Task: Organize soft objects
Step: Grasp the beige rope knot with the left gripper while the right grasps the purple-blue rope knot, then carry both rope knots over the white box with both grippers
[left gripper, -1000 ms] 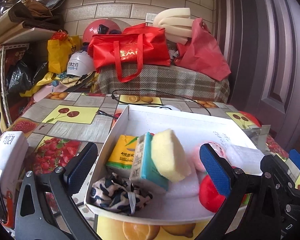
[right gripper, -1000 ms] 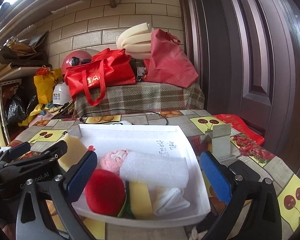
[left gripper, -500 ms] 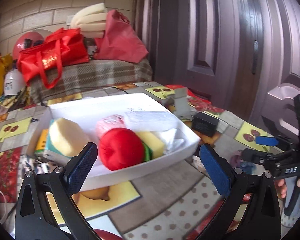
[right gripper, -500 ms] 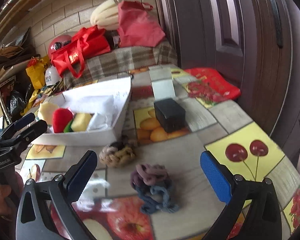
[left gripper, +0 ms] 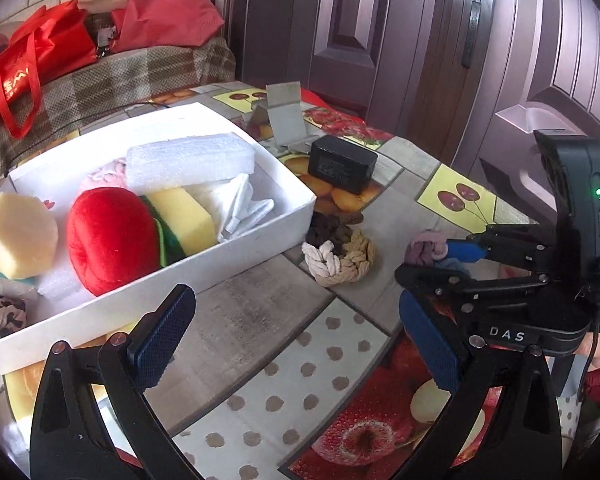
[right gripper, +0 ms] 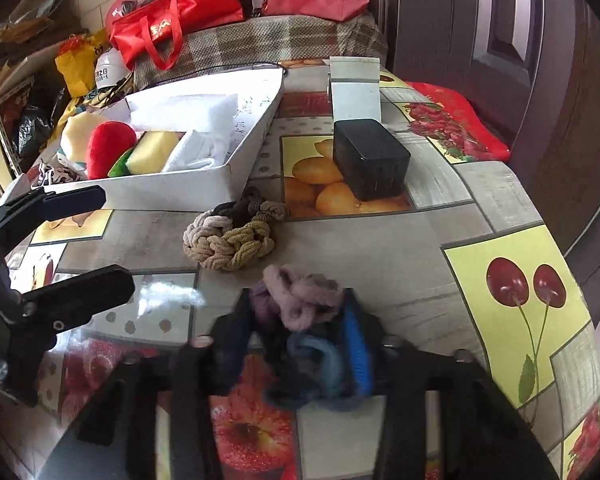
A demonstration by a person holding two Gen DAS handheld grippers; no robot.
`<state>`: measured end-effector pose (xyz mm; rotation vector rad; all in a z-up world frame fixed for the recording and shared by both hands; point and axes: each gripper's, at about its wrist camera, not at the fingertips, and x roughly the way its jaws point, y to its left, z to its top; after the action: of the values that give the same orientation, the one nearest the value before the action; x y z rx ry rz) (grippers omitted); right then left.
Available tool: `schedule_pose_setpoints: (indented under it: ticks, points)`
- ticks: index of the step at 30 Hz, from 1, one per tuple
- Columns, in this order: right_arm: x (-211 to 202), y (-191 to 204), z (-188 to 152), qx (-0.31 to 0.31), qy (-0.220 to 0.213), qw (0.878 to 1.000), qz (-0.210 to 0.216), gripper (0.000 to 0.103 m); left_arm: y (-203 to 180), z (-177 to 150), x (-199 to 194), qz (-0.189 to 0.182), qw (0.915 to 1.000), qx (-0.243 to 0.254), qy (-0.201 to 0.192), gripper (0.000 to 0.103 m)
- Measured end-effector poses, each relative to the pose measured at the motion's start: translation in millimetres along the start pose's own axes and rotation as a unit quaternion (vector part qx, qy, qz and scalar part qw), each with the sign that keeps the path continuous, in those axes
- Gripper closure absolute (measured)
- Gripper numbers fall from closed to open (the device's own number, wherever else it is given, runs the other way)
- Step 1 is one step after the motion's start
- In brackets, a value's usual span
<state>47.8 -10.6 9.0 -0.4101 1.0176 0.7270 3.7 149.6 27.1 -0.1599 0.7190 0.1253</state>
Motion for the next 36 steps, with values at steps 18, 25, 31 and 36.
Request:
schedule_pose_setpoints:
  ticks: [18, 25, 31, 36]
  points:
    - [-19.9, -58.9, -13.7, 0.139, -0.033, 0.989, 0.03, 0.068, -44.8, 25.6, 54.4, 0.041, 0.9978, 0.008, 0.052, 0.066]
    - [-45.2, -51.2, -16.9, 0.128, -0.106, 0.986, 0.008, 0.068, -38.0, 6.0, -21.8, 0.037, 0.9938, -0.003, -0.105, 0.066]
    - [-58.2, -19.1, -9.6, 0.064, -0.172, 0.983, -0.018, 0.068, -17.0, -20.3, -78.2, 0.134, 0.9686, 0.008, -0.209, 0.065]
    - [-51.8, 6.2, 3.0, 0.025, -0.185, 0.982, -0.012, 0.067, 15.1, -24.0, -85.3, 0.167, 0.9633, -0.028, -0.208, 0.065]
